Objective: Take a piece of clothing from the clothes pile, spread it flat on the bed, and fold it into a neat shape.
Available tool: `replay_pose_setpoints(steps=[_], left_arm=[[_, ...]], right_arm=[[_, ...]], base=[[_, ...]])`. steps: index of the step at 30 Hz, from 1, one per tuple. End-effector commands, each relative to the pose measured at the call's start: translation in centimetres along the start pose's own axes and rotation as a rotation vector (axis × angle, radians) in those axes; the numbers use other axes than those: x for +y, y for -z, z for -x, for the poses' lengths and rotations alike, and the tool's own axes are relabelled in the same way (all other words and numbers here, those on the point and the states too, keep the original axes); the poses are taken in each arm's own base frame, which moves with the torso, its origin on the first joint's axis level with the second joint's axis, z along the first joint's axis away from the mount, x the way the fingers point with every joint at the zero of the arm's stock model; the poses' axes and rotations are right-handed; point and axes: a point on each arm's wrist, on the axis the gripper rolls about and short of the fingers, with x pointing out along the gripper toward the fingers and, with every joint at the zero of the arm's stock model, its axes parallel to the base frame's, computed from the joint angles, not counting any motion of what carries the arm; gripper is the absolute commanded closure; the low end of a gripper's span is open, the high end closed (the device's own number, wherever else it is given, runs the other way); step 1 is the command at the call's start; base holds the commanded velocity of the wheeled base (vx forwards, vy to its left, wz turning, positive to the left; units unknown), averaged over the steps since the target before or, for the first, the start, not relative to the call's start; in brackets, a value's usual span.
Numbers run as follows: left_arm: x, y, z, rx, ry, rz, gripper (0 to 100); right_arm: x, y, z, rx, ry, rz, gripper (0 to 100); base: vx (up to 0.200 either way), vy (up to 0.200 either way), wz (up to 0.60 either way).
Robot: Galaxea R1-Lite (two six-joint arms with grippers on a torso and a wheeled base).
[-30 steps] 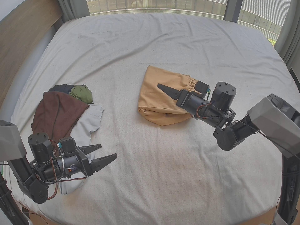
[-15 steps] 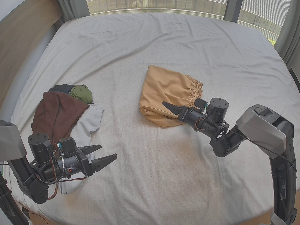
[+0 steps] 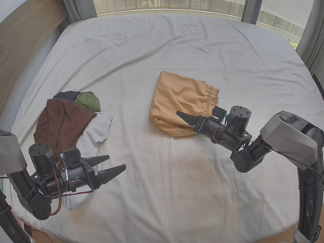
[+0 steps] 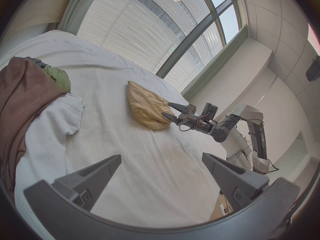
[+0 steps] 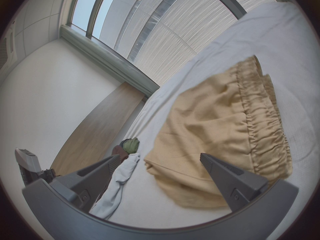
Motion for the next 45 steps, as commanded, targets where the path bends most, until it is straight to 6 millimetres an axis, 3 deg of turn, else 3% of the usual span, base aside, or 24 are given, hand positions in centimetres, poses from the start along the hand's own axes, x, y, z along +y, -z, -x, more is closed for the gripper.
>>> replay_pose_setpoints(steps=[1, 7, 8, 11, 12, 18, 27, 33, 34, 38, 41, 45], left_arm=[[-1.1, -1.3, 0.6, -0.049, 0.025, 0.009, 0], [-3.1, -2.1, 1.8, -0.079, 0.069, 0.042, 0], [-3.9, -2.5, 2.2, -0.095, 0.092, 0.033, 0], [-5.2, -2.6, 2.7, -0.102, 0.129, 0.019, 0], [-5.2, -2.6, 2.7, -0.102, 0.129, 0.019, 0], [-7.3, -3.1, 4.9, -0.15, 0.172, -0.023, 0], [-10.3, -3.9, 10.1, -0.301, 0.197, -0.115, 0], [-11.3, -4.4, 12.4, -0.386, 0.158, -0.136, 0], [-11.3, -4.4, 12.4, -0.386, 0.158, -0.136, 0], [-12.2, -3.7, 14.2, -0.378, 0.139, -0.123, 0], [-13.2, -2.0, 16.4, -0.339, 0.135, -0.102, 0], [-14.1, 0.0, 18.7, -0.322, 0.128, -0.09, 0]], right_arm=[[4.7, -2.3, 2.3, -0.017, -0.058, 0.068, 0], [7.9, -3.0, 5.6, -0.012, -0.084, 0.172, 0], [9.2, -3.4, 7.0, -0.01, -0.098, 0.191, 0], [10.7, -3.7, 9.0, -0.006, -0.108, 0.208, 0], [10.7, -3.7, 9.0, -0.006, -0.108, 0.208, 0], [12.1, -4.1, 13.9, -0.017, -0.092, 0.245, 0], [14.2, -5.2, 20.7, -0.07, -0.076, 0.324, 0], [13.2, -6.0, 25.0, -0.137, 0.046, 0.378, 0], [13.2, -6.0, 25.0, -0.137, 0.046, 0.378, 0], [13.5, -6.0, 28.7, -0.204, 0.12, 0.421, 0], [13.4, -5.2, 32.2, -0.257, 0.225, 0.463, 0], [14.2, -4.8, 34.7, -0.32, 0.292, 0.521, 0]], base=[[0.0, 0.0, 0.0], [0.0, 0.0, 0.0], [0.0, 0.0, 0.0], [0.0, 0.0, 0.0], [0.0, 0.0, 0.0], [0.0, 0.0, 0.0], [0.0, 0.0, 0.0], [0.0, 0.0, 0.0], [0.0, 0.0, 0.0], [0.0, 0.0, 0.0], [0.0, 0.0, 0.0], [0.0, 0.0, 0.0]])
